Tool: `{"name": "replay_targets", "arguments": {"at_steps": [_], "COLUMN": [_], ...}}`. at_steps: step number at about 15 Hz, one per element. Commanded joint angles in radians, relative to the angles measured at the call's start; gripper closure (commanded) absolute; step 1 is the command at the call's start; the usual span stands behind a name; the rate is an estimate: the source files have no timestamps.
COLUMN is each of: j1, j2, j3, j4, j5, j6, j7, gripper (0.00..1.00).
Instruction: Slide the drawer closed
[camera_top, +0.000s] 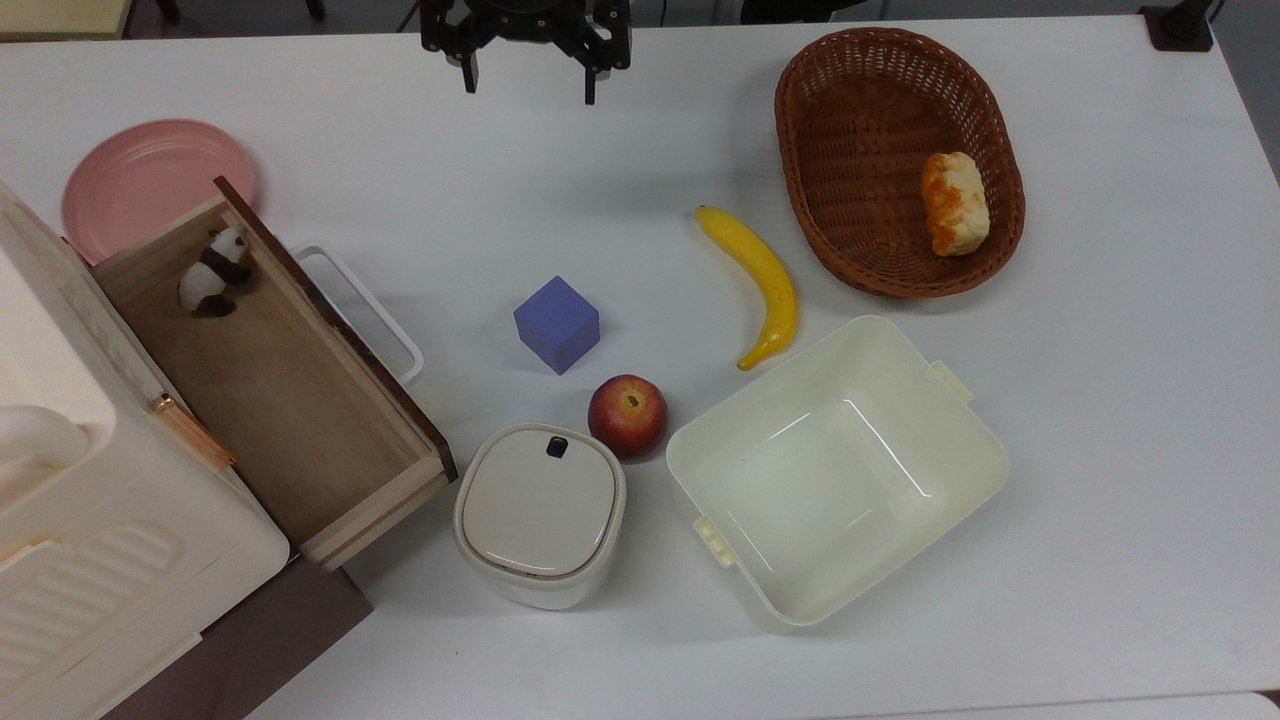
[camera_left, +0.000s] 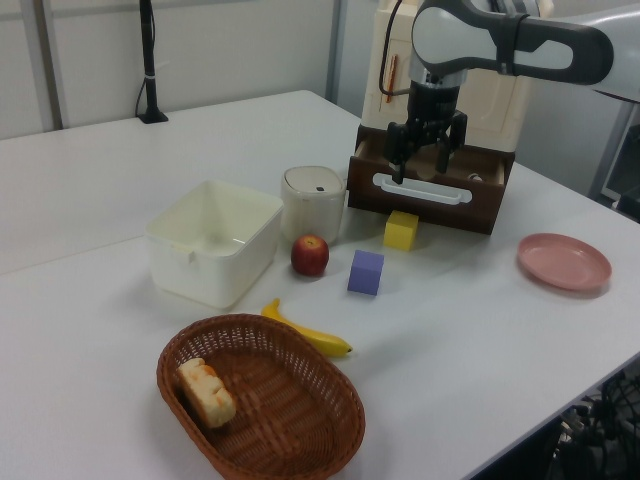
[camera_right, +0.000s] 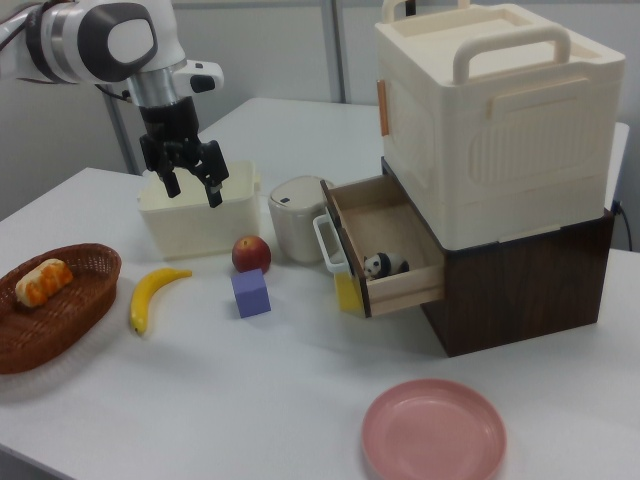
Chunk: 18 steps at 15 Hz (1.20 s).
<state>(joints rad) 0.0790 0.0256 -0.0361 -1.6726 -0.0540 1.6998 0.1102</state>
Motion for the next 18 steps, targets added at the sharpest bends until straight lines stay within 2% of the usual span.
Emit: {"name": "replay_targets", "arguments": {"at_steps": [1, 15, 17, 18], "j1": [-0.01, -0.015, -0.016, -0.016], "j2": [-0.035, -0.041, -0.038, -0.039], "j3": [-0.014, -0.013, -0.013, -0.013], "j4": [-0.024, -0.027, -0.032, -0.033], "j5": [0.057, 0.066, 0.066, 0.065], "j6": [-0.006, -0.008, -0.002, -0.002], "j7": [-0.018, 0.011, 0.022, 0.008], "gripper": [0.0, 0.02, 0.68, 0.95]}}
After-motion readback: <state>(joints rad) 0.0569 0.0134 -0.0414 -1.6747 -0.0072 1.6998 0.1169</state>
